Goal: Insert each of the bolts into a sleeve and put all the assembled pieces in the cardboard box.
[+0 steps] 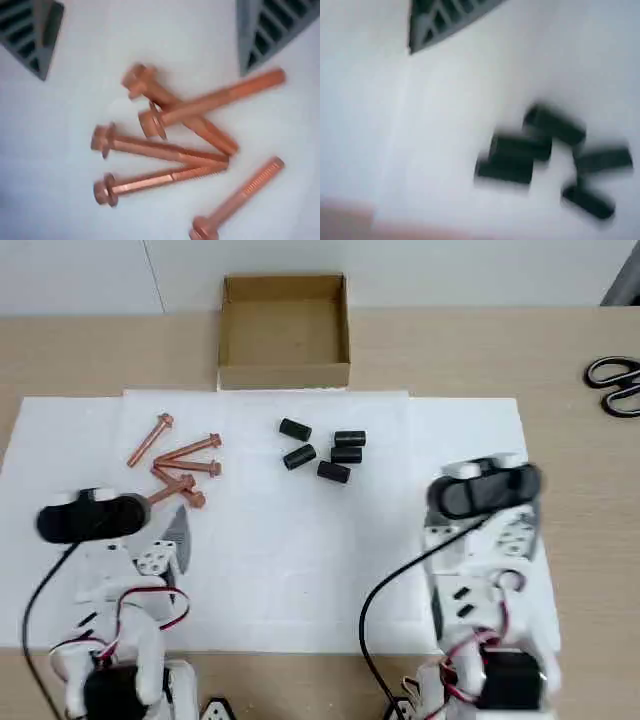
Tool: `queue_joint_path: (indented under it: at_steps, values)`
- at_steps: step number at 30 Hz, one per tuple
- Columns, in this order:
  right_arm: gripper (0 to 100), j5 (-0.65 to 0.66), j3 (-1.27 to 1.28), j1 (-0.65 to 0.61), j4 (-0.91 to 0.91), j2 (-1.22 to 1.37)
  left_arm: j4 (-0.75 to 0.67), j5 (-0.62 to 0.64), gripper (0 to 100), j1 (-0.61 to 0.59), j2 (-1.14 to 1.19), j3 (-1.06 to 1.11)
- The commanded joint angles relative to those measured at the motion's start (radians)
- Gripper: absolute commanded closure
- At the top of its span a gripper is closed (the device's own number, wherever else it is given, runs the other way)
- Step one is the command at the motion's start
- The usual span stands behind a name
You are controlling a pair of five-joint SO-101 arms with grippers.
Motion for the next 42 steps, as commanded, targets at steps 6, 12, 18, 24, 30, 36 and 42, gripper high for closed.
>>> queue_joint_path:
  at_steps: [6,12,18,24,30,36,42]
  values:
    - [62.3,0.009,-0.655,-0.008,0.202,0.802,0.091,-0.014,77,-0.011,0.760,-0.619]
    - [62.3,0.003,-1.284,-0.099,0.648,1.504,0.354,-0.012,77,-0.009,1.266,-1.075]
    - [62.3,0.008,-1.531,-0.180,0.636,1.778,0.489,-0.006,77,-0.015,1.516,-1.271]
    - [62.2,0.008,-1.537,-0.315,0.588,1.787,0.522,0.040,77,-0.043,1.539,-1.296]
    - [62.3,0.086,-1.531,-0.397,0.549,1.811,0.522,0.029,77,-0.055,1.544,-1.294]
    - [62.3,0.147,-1.531,-0.429,0.478,1.943,0.522,0.029,77,-0.055,1.544,-1.294]
    - [63.3,0.198,-1.533,-0.450,0.443,2.018,0.522,0.031,77,-0.055,1.544,-1.293]
